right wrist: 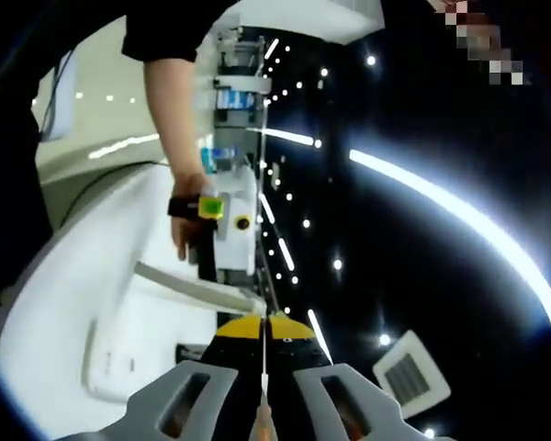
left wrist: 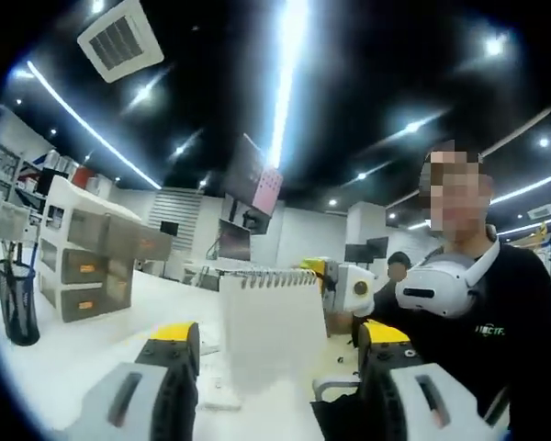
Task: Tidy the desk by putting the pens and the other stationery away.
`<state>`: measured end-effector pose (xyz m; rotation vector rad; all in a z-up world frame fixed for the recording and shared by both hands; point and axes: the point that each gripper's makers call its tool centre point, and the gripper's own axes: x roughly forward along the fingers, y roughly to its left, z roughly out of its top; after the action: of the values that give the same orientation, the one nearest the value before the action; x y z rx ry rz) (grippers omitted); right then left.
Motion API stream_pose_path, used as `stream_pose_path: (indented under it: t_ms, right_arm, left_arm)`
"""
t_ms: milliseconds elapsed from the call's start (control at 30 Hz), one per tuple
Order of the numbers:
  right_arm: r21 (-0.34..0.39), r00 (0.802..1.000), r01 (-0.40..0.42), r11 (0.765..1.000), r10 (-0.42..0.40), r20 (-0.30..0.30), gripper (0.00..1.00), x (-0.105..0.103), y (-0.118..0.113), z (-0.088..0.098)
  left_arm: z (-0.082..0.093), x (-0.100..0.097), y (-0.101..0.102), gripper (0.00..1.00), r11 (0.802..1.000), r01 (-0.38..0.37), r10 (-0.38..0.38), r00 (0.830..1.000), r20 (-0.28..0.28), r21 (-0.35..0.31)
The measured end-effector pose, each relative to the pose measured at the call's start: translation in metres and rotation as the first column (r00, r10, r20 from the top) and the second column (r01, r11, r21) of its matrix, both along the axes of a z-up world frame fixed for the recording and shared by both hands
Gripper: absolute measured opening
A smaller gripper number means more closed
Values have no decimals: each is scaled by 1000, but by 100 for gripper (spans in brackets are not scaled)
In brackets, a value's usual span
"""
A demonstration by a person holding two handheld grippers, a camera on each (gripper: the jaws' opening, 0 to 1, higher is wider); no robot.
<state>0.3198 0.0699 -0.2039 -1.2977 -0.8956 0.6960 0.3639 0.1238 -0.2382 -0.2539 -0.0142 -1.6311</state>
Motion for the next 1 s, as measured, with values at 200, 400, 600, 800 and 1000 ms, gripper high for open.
stream_pose_path:
  t_ms: [200, 400, 600, 800, 1000]
  right_arm:
    - [-6, 1000, -14, 1000, 14, 8, 0, -4, 3, -1]
    - [-12, 1000, -13, 1000, 13, 20, 0, -7, 2, 1]
    - [-28, 1000, -10, 1000, 10, 26, 0, -7, 2, -3]
    - [-38, 999, 0, 999, 1, 35, 0, -7, -1, -5]
    - [-45, 999, 20, 999, -18, 36, 0, -3, -5, -7]
  left_arm:
    - [-6, -5, -19, 58, 997, 75, -75, 997, -10, 23]
    - [-11, -3, -24, 31, 998, 62, -61, 998, -22, 30]
    - [-12, -2, -21, 26, 997, 64, -61, 994, -93, 31]
    - [-9, -9, -16, 17, 996, 86, -84, 986, -144, 5]
    - [-7, -22, -18, 9, 995, 103, -103, 986, -131, -12]
